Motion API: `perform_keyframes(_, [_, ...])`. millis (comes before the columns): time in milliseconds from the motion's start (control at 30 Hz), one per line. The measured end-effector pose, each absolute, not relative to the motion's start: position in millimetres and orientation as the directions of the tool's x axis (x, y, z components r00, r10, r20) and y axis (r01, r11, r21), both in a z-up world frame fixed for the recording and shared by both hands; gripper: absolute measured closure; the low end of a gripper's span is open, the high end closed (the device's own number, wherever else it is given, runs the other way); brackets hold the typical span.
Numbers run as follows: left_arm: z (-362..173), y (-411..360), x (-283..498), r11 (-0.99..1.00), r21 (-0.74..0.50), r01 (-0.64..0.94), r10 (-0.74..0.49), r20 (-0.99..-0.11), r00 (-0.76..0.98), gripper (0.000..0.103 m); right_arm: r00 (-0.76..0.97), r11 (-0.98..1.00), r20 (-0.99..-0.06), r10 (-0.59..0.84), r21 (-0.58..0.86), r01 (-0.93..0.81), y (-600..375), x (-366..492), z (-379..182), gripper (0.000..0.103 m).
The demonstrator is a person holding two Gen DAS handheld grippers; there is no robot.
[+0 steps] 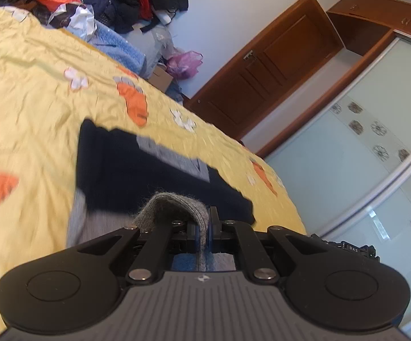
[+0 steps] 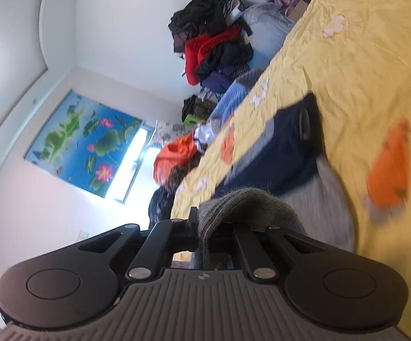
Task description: Fold small clothes
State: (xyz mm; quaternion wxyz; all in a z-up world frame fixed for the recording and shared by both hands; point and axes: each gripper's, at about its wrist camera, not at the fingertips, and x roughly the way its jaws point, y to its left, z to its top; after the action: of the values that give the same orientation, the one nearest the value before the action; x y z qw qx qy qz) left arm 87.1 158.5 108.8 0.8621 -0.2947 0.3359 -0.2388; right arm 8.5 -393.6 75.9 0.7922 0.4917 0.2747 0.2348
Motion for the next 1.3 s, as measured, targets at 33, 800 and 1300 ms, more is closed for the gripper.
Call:
perform_keyframes(33, [109,157,105,0.716,-0.666,0.211,-0.605,-0.439,0.664,0.098,0.746,0.4,-0.198,0.636,0.911,-0.098,-396,27,73,0.09])
perform_keyframes(800, [58,193,270,0.763,-0.643,-0.068,-0.374,-0.525,0.765,0.018,0.774,0.459,-0.383,0.504,0.878,0.135,-413,225,-1,0.036])
perform_keyframes(1300, [14,170,38,0.683,-0.685,-0.252,-0.276,-0.562,0.779,0.018,0.773,0.568,-0.491,0.401,0.796,0.211,-401,-17,0,0.033])
